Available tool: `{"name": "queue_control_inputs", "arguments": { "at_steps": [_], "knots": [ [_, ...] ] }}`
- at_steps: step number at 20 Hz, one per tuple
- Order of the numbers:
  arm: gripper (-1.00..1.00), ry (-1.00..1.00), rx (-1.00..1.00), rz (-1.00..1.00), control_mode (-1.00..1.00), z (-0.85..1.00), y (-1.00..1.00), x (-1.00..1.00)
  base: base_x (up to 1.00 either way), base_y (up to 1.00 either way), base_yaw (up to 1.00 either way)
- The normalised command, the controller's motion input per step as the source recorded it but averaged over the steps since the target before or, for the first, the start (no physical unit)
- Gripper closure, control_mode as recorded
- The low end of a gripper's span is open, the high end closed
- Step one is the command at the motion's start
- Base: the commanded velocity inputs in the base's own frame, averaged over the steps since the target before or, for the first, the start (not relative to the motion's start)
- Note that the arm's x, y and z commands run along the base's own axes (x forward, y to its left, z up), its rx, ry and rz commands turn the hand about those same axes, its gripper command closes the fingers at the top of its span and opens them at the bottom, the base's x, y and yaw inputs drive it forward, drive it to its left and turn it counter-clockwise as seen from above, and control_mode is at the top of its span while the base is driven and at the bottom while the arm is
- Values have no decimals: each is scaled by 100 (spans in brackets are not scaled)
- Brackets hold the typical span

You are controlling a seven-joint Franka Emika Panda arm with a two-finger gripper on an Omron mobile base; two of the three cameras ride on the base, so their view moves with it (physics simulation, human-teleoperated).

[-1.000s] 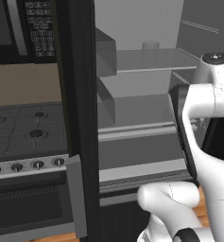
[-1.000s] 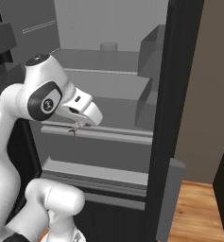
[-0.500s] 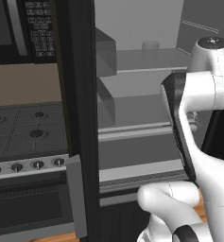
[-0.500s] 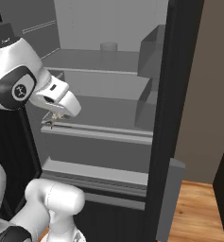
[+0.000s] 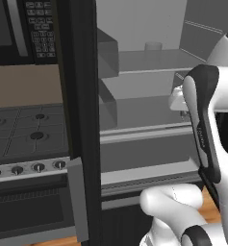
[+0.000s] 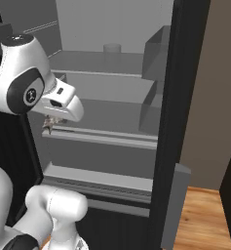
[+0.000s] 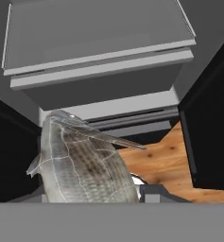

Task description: Pick fish from the fridge and place it on the plate on the counter.

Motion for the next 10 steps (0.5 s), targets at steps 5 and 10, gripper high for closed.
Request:
{"name": "queue_control_inputs", "arguments": {
  "at_steps": [5, 10],
  "knots": [
    [100, 0, 1, 9, -100, -1, 0, -11, 0, 0, 0],
    [100, 0, 0, 0, -100, 0, 0, -5, 0, 0, 0]
  ]
}}
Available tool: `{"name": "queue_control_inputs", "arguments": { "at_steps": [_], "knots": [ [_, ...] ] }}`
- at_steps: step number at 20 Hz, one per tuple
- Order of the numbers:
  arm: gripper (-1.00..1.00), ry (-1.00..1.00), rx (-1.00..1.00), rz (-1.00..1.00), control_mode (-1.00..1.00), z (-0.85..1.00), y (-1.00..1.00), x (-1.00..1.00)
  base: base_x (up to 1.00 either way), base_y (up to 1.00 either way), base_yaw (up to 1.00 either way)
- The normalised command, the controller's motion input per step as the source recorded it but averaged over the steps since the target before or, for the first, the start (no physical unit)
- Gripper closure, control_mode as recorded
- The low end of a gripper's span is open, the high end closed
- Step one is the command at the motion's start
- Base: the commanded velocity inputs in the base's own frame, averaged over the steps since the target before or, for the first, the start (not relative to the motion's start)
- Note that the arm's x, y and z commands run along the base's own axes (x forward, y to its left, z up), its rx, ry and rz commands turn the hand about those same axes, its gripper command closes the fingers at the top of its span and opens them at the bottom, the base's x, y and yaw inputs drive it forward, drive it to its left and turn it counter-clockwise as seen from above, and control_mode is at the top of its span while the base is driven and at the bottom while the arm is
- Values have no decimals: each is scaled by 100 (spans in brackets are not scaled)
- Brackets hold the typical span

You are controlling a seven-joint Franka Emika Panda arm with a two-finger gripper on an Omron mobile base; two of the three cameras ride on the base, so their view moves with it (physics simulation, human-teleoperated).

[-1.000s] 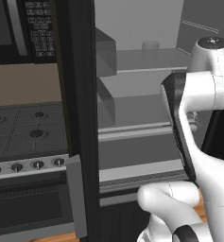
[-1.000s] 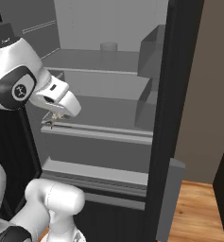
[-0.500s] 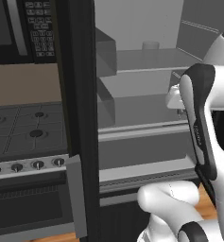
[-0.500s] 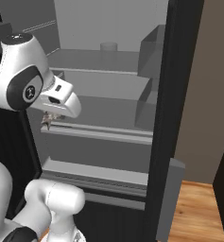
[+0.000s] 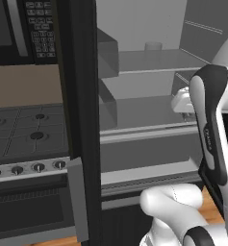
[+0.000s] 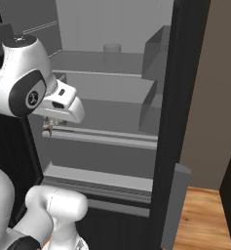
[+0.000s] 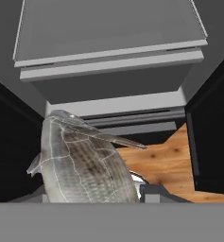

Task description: Pick fish from the fridge and place it on the plate on the counter.

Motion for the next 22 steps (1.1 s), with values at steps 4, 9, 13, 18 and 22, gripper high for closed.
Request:
{"name": "queue_control_inputs", "arguments": {
  "at_steps": [4, 9, 13, 18, 22],
  "knots": [
    [100, 0, 0, 0, -100, 0, 0, -1, 0, 0, 0],
    [100, 0, 0, 0, 100, 0, 0, -15, -10, 0, 0],
    [100, 0, 0, 0, 100, 0, 0, 0, -92, -3, 0],
    [100, 0, 0, 0, 100, 0, 0, 0, -100, -16, 0],
    [100, 0, 0, 0, 100, 0, 0, 0, -100, -28, 9]
  ]
}}
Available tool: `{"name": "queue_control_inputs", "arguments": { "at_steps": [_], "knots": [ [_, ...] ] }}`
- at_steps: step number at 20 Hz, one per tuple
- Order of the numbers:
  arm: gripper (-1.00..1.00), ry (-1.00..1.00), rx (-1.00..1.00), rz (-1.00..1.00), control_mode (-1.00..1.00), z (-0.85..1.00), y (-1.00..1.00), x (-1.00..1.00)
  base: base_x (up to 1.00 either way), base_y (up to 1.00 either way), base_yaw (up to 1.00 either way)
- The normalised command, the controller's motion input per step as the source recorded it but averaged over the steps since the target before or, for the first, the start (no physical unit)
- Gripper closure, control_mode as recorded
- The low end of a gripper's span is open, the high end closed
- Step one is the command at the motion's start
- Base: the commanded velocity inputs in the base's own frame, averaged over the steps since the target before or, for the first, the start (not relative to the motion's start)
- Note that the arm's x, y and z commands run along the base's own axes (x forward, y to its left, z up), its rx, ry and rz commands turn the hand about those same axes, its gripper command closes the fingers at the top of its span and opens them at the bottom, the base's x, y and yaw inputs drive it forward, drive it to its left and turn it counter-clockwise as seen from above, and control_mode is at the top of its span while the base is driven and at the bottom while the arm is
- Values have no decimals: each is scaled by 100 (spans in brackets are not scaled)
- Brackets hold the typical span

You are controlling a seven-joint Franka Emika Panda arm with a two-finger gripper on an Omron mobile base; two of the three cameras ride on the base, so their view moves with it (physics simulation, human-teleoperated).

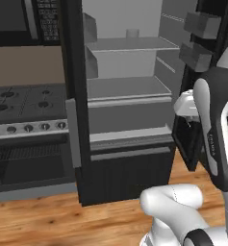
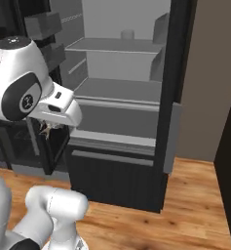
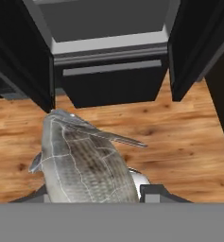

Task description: Pick fish from the fridge and place it on the plate on the counter.

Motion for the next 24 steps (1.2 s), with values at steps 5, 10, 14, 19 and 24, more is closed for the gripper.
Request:
{"name": "queue_control_inputs", "arguments": {
  "at_steps": [5, 10, 14, 19, 24],
  "knots": [
    [100, 0, 0, 0, 100, 0, 0, 0, -56, -26, 49],
    [100, 0, 0, 0, 100, 0, 0, 0, 0, -18, 92],
    [100, 0, 0, 0, 100, 0, 0, 0, 0, -13, 95],
    [100, 0, 0, 0, 100, 0, 0, 0, 0, -10, 95],
    [100, 0, 0, 0, 100, 0, 0, 0, 27, -1, 91]
  ]
}}
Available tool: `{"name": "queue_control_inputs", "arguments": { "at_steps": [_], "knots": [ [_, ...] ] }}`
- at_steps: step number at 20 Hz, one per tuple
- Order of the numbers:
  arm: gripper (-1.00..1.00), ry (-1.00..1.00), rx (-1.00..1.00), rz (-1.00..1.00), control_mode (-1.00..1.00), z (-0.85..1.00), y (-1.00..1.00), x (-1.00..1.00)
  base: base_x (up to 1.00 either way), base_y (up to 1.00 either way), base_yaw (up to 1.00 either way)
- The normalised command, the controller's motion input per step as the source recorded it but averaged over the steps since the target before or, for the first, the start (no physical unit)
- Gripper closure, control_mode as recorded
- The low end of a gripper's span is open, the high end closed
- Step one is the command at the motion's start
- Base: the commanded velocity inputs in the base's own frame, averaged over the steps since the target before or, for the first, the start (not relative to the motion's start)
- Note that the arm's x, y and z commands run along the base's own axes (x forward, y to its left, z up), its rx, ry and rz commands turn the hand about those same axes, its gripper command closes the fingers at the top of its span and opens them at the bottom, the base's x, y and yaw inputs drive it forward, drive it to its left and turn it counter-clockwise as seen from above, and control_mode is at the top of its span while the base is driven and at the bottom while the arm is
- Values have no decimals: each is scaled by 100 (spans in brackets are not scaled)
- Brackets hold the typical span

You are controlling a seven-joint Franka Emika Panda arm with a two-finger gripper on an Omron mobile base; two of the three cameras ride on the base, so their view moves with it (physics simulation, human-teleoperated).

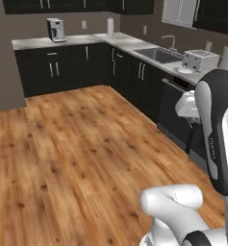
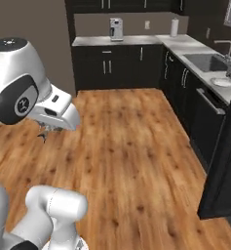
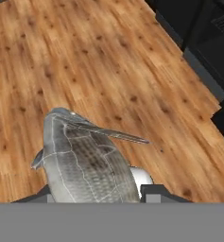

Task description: Pick fish from the fridge and place it on the plate on the counter.

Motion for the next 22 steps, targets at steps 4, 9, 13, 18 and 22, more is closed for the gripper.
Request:
{"name": "queue_control_inputs", "arguments": {
  "at_steps": [4, 9, 13, 18, 22],
  "knots": [
    [100, 0, 0, 0, 100, 0, 0, 0, 79, -4, 60],
    [100, 0, 0, 0, 100, 0, 0, 0, 100, -3, 21],
    [100, 0, 0, 0, 100, 0, 0, 0, 100, 0, 0],
    [100, 0, 0, 0, 100, 0, 0, 0, 100, 0, 0],
    [100, 0, 0, 0, 100, 0, 0, 0, 100, 0, 0]
  ]
}}
